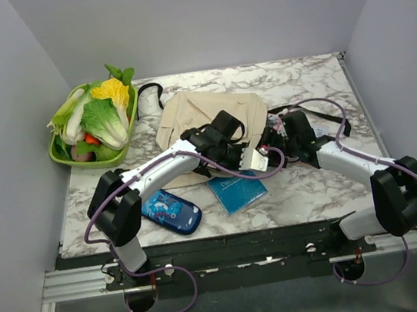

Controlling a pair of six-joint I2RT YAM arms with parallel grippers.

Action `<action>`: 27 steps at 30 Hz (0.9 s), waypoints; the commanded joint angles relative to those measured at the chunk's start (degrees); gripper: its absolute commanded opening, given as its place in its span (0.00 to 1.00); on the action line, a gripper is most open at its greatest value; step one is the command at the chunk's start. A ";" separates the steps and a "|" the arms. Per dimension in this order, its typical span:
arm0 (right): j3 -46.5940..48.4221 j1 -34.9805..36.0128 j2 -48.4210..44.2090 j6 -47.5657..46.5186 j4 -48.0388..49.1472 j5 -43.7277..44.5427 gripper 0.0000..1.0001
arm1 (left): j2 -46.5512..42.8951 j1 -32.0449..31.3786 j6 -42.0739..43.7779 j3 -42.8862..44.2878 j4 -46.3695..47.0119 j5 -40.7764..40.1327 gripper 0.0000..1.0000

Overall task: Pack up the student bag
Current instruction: Unzip the student bag at the center of the board.

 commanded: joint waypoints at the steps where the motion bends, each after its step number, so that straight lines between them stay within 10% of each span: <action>1: 1.68 2.61 2.20 5.05 7.36 -3.10 0.70 | 0.82 0.08 -0.22 1.71 -0.08 -0.83 0.00; 14: 0.89 4.03 7.30 8.57 11.67 -1.34 0.61 | 0.56 -0.01 -0.04 2.32 -0.79 -0.22 0.00; 21: 4.22 4.29 5.64 6.56 5.44 5.50 0.07 | 0.12 0.08 0.39 3.20 -1.84 -0.48 0.00; 27: 11.52 3.41 3.53 -0.82 -3.61 12.54 0.04 | -0.58 1.04 0.40 3.47 -3.95 -0.75 0.00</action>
